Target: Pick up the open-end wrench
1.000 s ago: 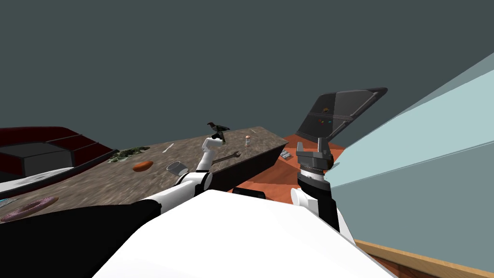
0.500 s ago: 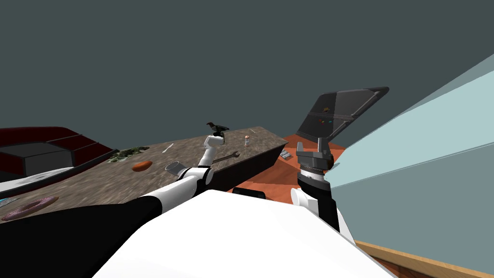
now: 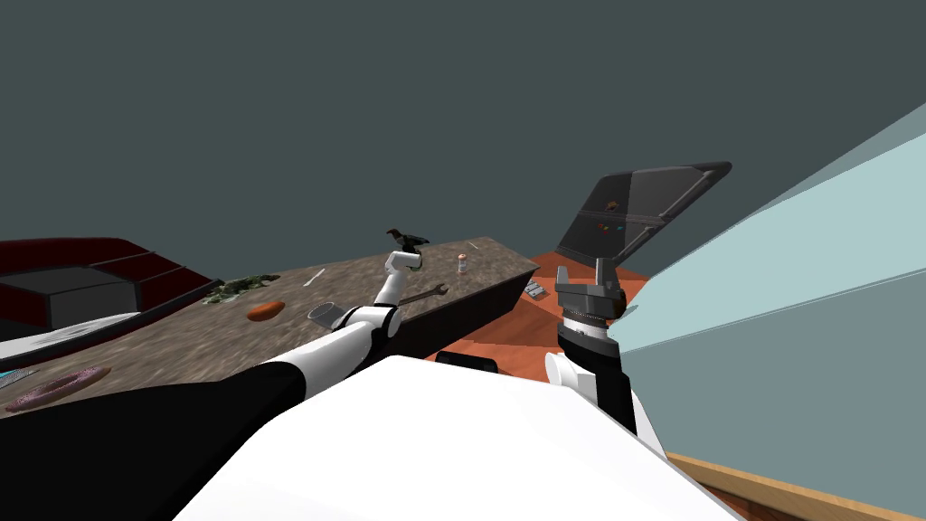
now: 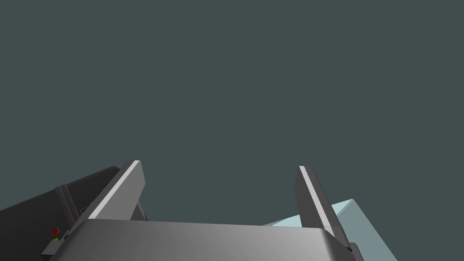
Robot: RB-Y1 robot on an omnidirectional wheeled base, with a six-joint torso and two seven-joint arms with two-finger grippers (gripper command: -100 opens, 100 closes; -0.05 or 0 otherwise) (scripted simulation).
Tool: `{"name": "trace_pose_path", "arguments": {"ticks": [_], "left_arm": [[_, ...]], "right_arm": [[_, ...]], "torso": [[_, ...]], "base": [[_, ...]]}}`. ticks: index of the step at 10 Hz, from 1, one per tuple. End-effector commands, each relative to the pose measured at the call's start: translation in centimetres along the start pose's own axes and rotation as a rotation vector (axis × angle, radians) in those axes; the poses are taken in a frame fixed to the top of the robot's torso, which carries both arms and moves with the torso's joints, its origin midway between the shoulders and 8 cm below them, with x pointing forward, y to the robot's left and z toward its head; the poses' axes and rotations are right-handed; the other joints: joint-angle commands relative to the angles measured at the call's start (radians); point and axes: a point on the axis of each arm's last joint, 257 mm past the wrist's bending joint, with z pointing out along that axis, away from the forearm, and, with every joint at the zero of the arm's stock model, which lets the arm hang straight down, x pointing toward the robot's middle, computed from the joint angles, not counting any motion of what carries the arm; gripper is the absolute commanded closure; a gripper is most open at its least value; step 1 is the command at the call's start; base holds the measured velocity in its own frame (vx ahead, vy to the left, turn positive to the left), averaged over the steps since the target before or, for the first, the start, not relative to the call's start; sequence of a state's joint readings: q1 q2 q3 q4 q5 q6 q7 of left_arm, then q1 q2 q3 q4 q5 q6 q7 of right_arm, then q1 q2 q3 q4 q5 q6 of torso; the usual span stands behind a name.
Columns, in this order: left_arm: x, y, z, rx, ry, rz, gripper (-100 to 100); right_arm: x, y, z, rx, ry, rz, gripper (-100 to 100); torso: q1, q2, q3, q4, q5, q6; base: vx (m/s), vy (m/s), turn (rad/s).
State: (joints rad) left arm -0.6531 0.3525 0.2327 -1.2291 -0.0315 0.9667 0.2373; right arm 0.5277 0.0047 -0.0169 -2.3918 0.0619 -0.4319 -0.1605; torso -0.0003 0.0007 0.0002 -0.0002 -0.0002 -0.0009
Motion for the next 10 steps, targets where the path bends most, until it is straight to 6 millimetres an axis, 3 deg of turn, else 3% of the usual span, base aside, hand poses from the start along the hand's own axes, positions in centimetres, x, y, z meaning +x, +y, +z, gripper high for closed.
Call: {"name": "trace_pose_path", "arguments": {"ticks": [1, 2, 3, 4, 6, 7, 8, 9, 10], "left_arm": [[0.8, 0.0, 0.1, -0.053, 0.009, -0.019, -100], [0.6, 1.3, 0.5, -0.088, 0.001, -0.019, -100], [1.4, 0.5, 0.3, -0.115, 0.016, -0.036, -100], [1.1, 2.0, 0.6, -0.158, 0.005, -0.035, -100], [1.8, 2.2, 0.4, -0.211, 0.013, -0.051, -100], [1.5, 3.5, 0.7, -0.245, 0.004, -0.051, -100], [2.2, 3.3, 0.4, -0.282, 0.014, -0.066, -100], [1.9, 4.7, 0.5, -0.322, 0.003, -0.066, -100], [2.5, 4.7, 0.2, -0.362, 0.012, -0.080, -100]], "right_arm": [[0.0, 0.0, 0.0, 0.000, 0.000, 0.000, 0], [0.0, 0.0, 0.0, 0.000, 0.000, 0.000, 0], [0.0, 0.0, 0.0, 0.000, 0.000, 0.000, 0], [0.0, 0.0, 0.0, 0.000, 0.000, 0.000, 0], [0.0, 0.0, 0.0, 0.000, 0.000, 0.000, 0], [0.0, 0.0, 0.0, 0.000, 0.000, 0.000, 0], [0.0, 0.0, 0.0, 0.000, 0.000, 0.000, 0], [0.0, 0.0, 0.0, 0.000, 0.000, 0.000, 0], [0.0, 0.0, 0.0, 0.000, 0.000, 0.000, 0]], "torso": [[0.000, 0.000, 0.000, 0.000, 0.000, 0.000], [0.000, 0.000, 0.000, 0.000, 0.000, 0.000], [0.000, 0.000, 0.000, 0.000, 0.000, 0.000], [-0.001, 0.000, 0.000, 0.000, 0.000, 0.000], [0.000, 0.000, 0.000, 0.000, 0.000, 0.000], [0.000, 0.001, 0.000, 0.000, 0.000, 0.000], [0.000, 0.001, 0.000, 0.000, 0.000, 0.000], [0.000, 0.001, 0.001, 0.000, 0.000, 0.000], [0.000, 0.001, 0.001, 0.000, 0.000, 0.000]], "base": [[-0.004, -0.015, 0.019], [-0.003, -0.018, 0.007], [-0.010, -0.021, 0.019], [-0.008, -0.018, 0.007], [-0.006, -0.011, 0.009], [-0.008, -0.012, 0.010], [-0.014, -0.011, 0.023], [-0.013, -0.008, 0.010], [-0.021, -0.008, 0.019]]}}
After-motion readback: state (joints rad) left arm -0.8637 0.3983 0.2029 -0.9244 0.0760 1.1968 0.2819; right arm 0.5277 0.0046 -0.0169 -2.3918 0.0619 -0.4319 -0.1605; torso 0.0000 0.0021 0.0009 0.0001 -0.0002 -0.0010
